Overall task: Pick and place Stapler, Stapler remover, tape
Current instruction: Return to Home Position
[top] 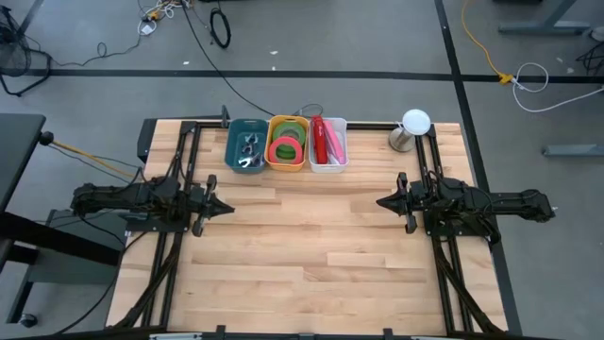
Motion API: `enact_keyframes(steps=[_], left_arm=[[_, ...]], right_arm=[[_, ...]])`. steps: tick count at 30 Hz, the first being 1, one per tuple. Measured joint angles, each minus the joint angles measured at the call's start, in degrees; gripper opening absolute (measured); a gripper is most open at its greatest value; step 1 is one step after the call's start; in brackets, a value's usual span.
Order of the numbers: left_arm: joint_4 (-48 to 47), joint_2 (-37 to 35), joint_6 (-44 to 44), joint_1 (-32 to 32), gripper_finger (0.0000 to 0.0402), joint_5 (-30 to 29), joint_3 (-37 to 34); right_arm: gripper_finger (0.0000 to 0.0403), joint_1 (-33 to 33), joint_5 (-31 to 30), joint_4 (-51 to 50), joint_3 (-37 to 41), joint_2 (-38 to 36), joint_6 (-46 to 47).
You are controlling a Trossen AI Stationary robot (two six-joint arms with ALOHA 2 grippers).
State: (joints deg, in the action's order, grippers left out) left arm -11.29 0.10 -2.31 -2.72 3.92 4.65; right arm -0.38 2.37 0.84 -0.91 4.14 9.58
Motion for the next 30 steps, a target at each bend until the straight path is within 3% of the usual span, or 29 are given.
enact_keyframes(steps=[30], left_arm=[[1.55,0.26,0.02,0.00,0.0003,-0.02,-0.10]], right_arm=[[0.0007,0.01,0.01,-0.02,0.00,0.01,0.00]])
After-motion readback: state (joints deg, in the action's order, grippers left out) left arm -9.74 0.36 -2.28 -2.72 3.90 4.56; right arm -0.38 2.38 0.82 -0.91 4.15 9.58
